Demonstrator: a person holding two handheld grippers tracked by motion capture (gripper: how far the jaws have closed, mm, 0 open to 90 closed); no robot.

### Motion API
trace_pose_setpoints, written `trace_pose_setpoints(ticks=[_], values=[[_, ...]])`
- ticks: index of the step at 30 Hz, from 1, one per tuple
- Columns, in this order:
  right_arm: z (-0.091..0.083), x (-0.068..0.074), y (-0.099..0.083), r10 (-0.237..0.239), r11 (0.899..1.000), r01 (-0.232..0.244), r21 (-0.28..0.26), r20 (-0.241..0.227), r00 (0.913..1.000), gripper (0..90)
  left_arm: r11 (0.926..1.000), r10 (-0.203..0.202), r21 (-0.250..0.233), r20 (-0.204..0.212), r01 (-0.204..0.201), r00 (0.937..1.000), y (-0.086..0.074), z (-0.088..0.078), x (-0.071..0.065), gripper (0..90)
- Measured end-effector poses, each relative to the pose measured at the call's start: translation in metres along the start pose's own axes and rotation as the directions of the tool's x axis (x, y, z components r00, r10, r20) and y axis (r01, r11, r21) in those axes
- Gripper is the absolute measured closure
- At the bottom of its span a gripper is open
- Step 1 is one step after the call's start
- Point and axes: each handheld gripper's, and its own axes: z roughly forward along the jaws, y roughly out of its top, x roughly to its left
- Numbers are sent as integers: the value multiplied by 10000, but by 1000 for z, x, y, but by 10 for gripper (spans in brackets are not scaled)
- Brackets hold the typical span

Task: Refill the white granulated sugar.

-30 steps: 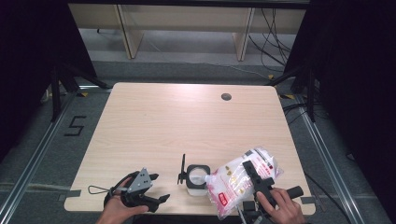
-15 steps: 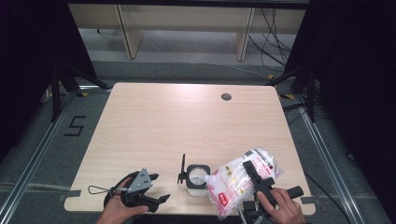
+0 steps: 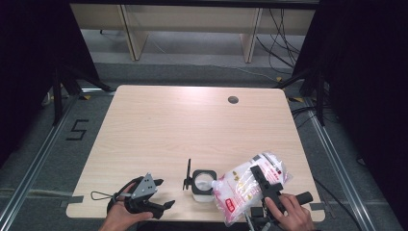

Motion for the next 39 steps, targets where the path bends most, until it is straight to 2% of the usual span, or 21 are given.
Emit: trace_pose_setpoints(ticks=[1,3,4,6,7,8,9,10,11,12,15,17,18,19,20,26,28,32,33,37,39], values=[[0,-2,0,-179,9998,180,-78,120,9998,446,10000,-3,-7,-5,3,10000,0,0,0,194],[0,-3,0,-261,9997,261,-4,-63,9996,446,10000,8,-29,-36,-8,10000,0,0,0,194],[0,-1,0,-5,10000,5,10,-17,10000,446,10000,-41,-3,22,41,10000,0,0,0,194],[0,0,-1,158,9999,-158,-15,-51,9999,446,10000,-8,-49,-32,8,10000,0,0,0,194],[-1,0,-1,241,9997,-241,47,-44,9997,446,9999,95,-44,-25,-95,10000,0,-1,1,194],[0,-1,-1,7,10000,-7,10,22,10000,446,9995,322,7,21,-322,9995,1,-1,2,194],[-1,-1,-1,85,9999,-85,85,15,10000,447,10000,-15,-4,-11,15,10000,0,-1,0,194],[-2,1,-1,335,9992,-334,233,-16,9994,447,10000,-11,-45,-30,11,10000,0,0,0,194],[-1,-2,-1,-106,9999,106,33,53,9999,446,10000,-10,-37,-29,10,10000,0,-1,0,194],[0,-2,-1,-91,10000,91,-9,99,9999,447,10000,-13,-12,-25,13,10000,0,-1,0,194],[-1,1,-1,217,9996,-216,200,-29,9998,447,10000,9,-5,-1,-9,10000,0,-1,0,194],[-1,-3,-1,-163,9998,165,139,-97,9998,447,9999,140,-42,-28,-140,9999,0,-1,1,194],[-1,-3,0,-153,9998,154,137,-90,9998,447,9998,209,-28,-22,-209,9998,0,-1,1,194],[-1,-3,0,-235,9997,235,118,-55,9997,447,10000,-3,-3,2,3,10000,0,-1,0,194],[0,-3,0,-325,9995,325,-19,136,9994,447,10000,1,23,-1,-1,10000,0,-1,0,194],[-1,-4,0,-343,9994,343,47,42,9994,447,10000,8,-3,-3,-8,10000,0,-1,0,194],[-1,-3,0,-288,9996,289,-38,191,9994,447,9999,-51,-148,-34,51,10000,0,0,0,194],[-1,-4,0,-317,9995,317,26,35,9995,448,10000,2,15,-1,-2,10000,0,-1,0,194],[-2,-2,-1,-64,10000,64,57,6,10000,448,10000,18,-44,-47,-18,10000,0,-1,0,194],[-1,-4,-1,-255,9996,256,-75,137,9996,448,10000,13,-4,-13,-13,10000,0,-1,0,194],[-2,-2,-1,-10,10000,9,53,17,10000,449,9999,155,33,-116,-155,9998,0,-1,1,194]])
